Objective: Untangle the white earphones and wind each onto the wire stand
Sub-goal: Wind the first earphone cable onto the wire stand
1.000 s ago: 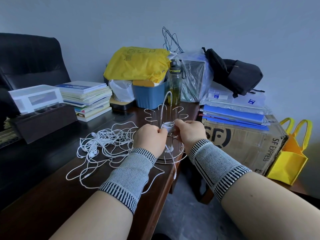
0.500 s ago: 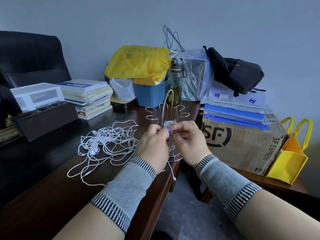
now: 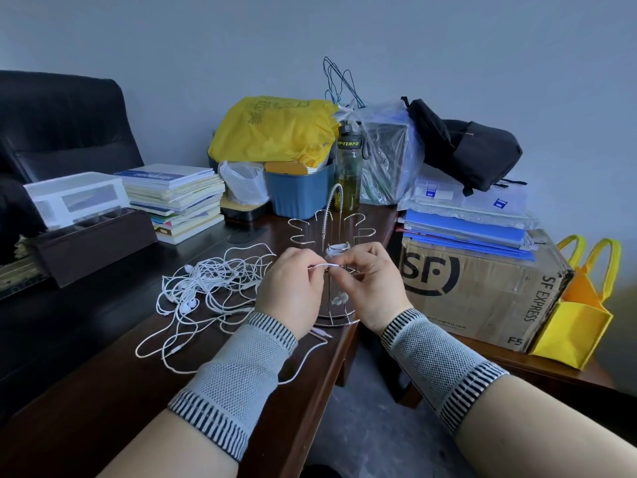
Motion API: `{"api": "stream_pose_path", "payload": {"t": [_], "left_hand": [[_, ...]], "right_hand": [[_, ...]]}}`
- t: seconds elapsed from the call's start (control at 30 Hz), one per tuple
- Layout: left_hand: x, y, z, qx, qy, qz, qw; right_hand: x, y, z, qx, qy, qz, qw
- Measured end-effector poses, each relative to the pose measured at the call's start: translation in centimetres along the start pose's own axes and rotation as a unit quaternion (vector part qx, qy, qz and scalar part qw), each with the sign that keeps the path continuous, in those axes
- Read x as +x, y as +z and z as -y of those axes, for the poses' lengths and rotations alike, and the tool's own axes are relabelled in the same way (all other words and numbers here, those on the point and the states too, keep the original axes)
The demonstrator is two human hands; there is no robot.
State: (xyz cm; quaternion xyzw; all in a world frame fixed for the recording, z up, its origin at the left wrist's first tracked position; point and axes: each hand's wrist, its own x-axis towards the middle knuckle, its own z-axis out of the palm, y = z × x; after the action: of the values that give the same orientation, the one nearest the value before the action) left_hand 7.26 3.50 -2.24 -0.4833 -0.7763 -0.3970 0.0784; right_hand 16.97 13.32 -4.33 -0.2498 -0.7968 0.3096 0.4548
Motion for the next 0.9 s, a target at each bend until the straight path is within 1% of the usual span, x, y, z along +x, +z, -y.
{"api": "stream_pose_path", "payload": {"t": [0.07,0.1,0.13,0.37,0.5,0.67,0.8,0.9], "left_hand": [[0.4,-0.1,0.2,-0.124,-0.054,0.043,0.990],[0.4,-0.1,0.3,-0.185,-0.081,0.063,0.977],[0.4,-0.2,0.5,-0.223,-0.097,0.073,0.967],[0.5,0.2,1.4,-0.290,-0.126,0.066,0.946],[0.8,0.0,1.1,-0.312,-0.125,0.047,0.941],[1.3,0.0,0.3,-0.278,-0.111,0.028,0.954],[1.5,-0.1,-0.4,-0.208,-0.066,0.018,0.976],[1.3,-0.3,-0.7,-0.176,-0.017,0.035,0.984]], "right_hand": [[0.1,-0.1,0.1,0.007,0.012,-0.008,1.000],[0.1,-0.2,0.2,0.013,0.018,-0.011,1.000],[0.1,-0.3,0.3,0.024,0.026,-0.014,0.999],[0.1,-0.6,0.0,0.123,0.116,-0.026,0.985],[0.2,-0.5,0.1,0.209,0.161,-0.033,0.964],[0.7,-0.2,-0.1,0.235,0.183,-0.038,0.954],[0.8,-0.1,0.0,0.241,0.180,-0.031,0.953],[0.7,-0.3,0.2,0.241,0.178,-0.023,0.954]]}}
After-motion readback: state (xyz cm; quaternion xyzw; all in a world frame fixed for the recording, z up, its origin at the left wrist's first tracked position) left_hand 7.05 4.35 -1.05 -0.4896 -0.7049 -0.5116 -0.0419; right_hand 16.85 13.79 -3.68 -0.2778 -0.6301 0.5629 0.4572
